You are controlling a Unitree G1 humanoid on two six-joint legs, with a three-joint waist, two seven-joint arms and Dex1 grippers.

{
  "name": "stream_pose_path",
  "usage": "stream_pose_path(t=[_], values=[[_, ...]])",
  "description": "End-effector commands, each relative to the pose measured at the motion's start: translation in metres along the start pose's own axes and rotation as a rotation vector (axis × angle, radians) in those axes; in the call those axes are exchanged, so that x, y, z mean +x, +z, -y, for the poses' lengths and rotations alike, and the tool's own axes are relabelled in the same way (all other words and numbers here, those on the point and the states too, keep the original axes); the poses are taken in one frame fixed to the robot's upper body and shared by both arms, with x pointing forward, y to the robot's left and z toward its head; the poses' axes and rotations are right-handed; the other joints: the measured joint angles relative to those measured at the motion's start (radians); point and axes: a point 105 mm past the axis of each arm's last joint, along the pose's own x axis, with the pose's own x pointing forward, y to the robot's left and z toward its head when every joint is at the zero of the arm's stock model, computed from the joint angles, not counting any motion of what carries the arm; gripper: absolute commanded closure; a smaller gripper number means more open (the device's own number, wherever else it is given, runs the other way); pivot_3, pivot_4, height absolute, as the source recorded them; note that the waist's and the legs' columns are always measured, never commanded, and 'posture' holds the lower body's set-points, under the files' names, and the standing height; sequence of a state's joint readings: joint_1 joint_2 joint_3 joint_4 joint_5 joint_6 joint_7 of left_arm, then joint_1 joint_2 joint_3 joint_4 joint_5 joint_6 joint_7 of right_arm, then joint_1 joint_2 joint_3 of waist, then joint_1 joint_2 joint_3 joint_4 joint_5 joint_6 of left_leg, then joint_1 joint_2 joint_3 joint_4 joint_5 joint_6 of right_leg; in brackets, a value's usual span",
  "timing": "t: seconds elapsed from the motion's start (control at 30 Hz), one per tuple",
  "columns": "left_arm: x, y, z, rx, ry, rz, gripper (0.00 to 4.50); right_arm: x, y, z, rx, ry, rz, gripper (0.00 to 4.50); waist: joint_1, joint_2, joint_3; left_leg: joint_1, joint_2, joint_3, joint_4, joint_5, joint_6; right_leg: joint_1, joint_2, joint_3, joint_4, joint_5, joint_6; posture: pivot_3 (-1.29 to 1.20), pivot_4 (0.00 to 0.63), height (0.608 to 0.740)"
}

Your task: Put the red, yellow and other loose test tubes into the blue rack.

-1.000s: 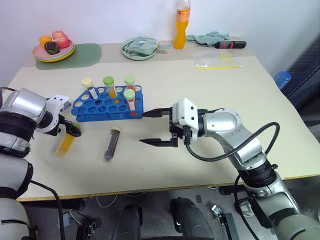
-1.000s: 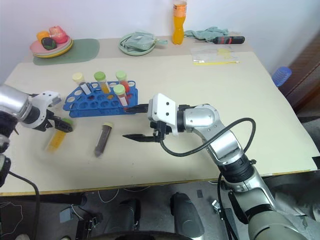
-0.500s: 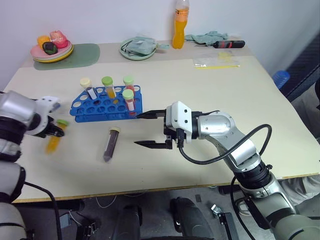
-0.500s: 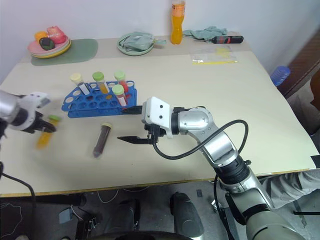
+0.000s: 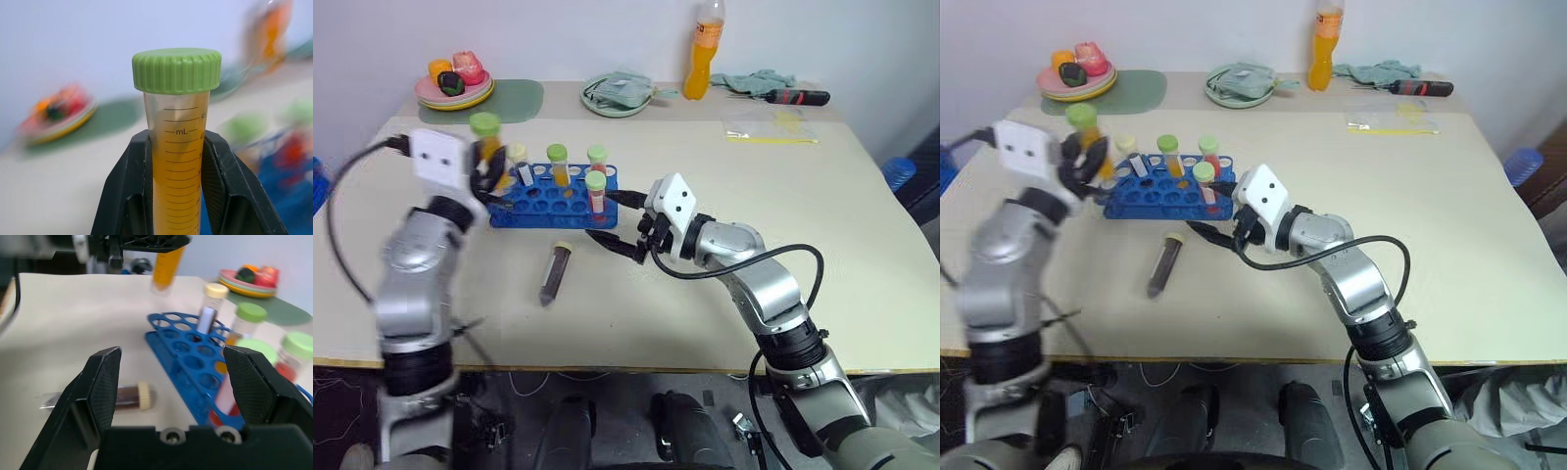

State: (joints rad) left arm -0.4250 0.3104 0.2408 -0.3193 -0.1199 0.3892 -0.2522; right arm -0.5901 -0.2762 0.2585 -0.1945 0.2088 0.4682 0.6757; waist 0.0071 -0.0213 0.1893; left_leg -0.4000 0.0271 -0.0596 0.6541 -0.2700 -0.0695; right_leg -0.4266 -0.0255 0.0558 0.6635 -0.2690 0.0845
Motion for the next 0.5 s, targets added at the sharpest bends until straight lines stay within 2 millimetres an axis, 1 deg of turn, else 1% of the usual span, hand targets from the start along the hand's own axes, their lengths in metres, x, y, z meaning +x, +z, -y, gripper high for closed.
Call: stream_pose_path(t=[0.03, 0.07, 0.17, 0.27, 0.37, 0.5], values=[[0.003, 0.000, 0.017, 0.074, 0.103, 0.114, 3.75, -0.002, 0.003, 0.005, 0.006, -0.051, 0.018, 0.83, -0.006, 0.000, 0.000, 0.000, 0.000, 0.000, 0.000, 0.000, 0.000, 0.000, 0.001, 0.000, 0.000, 0.000, 0.000, 0.00, 0.150, 0.740], [0.004, -0.005, 0.022, 0.085, 0.111, 0.116, 3.75, -0.002, 0.003, 0.005, 0.009, -0.056, 0.016, 0.83, -0.011, 0.001, 0.000, 0.001, 0.000, 0.000, -0.001, 0.000, 0.000, 0.000, 0.001, 0.000, 0.001, 0.000, 0.000, 0.00, 0.150, 0.740], [0.010, -0.025, 0.037, 0.028, 0.126, 0.110, 3.75, -0.005, 0.000, 0.006, 0.015, -0.076, 0.004, 0.83, -0.022, 0.001, 0.000, 0.002, 0.000, 0.000, -0.001, 0.000, 0.000, 0.000, 0.001, 0.000, 0.002, 0.000, 0.000, 0.00, 0.150, 0.740], [0.017, -0.034, 0.048, -0.003, 0.104, 0.099, 3.75, -0.008, -0.001, 0.007, 0.018, -0.092, -0.004, 0.83, -0.024, 0.001, 0.000, 0.002, 0.000, 0.000, -0.001, 0.000, 0.000, 0.000, 0.002, 0.000, 0.002, 0.000, 0.000, 0.00, 0.150, 0.740], [0.020, -0.038, 0.057, -0.008, 0.076, 0.089, 3.75, -0.011, -0.002, 0.007, 0.022, -0.108, -0.009, 0.83, -0.023, 0.001, 0.000, 0.001, 0.000, 0.000, -0.001, 0.000, 0.000, 0.000, 0.002, 0.000, 0.002, 0.000, 0.000, 0.00, 0.150, 0.740], [0.021, -0.044, 0.060, -0.024, 0.073, 0.066, 3.75, -0.014, -0.002, 0.009, 0.025, -0.128, -0.014, 0.83, -0.024, 0.001, 0.000, 0.001, 0.000, 0.000, -0.001, 0.000, 0.000, 0.000, 0.002, 0.000, 0.001, 0.000, 0.000, 0.00, 0.150, 0.740]])
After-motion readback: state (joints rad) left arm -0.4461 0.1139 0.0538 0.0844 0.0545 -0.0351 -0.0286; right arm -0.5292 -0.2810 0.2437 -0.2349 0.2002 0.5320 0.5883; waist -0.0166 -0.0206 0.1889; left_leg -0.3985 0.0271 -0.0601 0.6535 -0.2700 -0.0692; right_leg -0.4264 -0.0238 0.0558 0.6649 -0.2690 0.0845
